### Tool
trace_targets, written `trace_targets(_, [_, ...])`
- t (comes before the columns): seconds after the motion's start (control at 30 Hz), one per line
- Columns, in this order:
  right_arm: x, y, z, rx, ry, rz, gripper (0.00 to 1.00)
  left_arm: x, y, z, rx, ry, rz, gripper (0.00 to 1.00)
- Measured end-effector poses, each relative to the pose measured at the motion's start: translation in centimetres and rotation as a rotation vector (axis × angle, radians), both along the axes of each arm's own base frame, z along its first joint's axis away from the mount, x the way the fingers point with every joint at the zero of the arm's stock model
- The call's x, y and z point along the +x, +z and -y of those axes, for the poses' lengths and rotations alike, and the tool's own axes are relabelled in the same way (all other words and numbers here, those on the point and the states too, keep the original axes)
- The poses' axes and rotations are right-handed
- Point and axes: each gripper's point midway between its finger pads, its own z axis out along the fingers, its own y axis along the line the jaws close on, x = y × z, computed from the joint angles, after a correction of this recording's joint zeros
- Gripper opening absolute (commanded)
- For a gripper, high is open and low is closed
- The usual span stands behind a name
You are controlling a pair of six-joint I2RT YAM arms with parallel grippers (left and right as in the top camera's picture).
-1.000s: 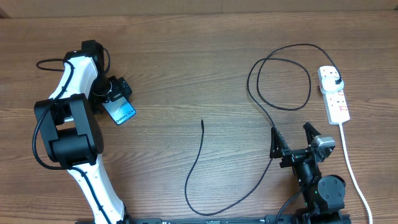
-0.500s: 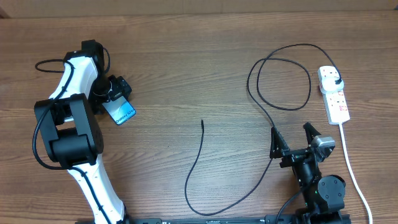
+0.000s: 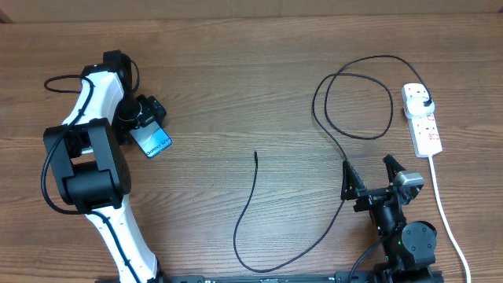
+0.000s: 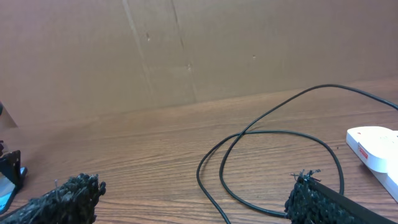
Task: Plug charger to phone and switch on socket
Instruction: 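Close the left gripper on the phone's lower end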
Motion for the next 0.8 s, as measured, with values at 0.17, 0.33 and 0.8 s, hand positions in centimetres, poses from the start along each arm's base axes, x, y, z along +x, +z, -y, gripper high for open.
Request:
trace_targets(0.17, [0.0, -0.01, -0.01, 0.0, 0.0, 0.0, 1.0, 0.65, -0.02, 0.1, 0.004, 0.002, 0.025, 0.99])
trace_targets(0.33, [0.0, -0.01, 0.0, 0.0, 0.0, 0.0, 1.0, 0.71, -0.27, 0.09, 0.004, 0.002, 0.025, 0.99])
trace_targets(0.8, [0.0, 0.0, 0.0, 0.0, 0.0, 0.0, 1.0, 0.72, -0.58, 0.33, -0.013, 0.003, 0.016, 0.99])
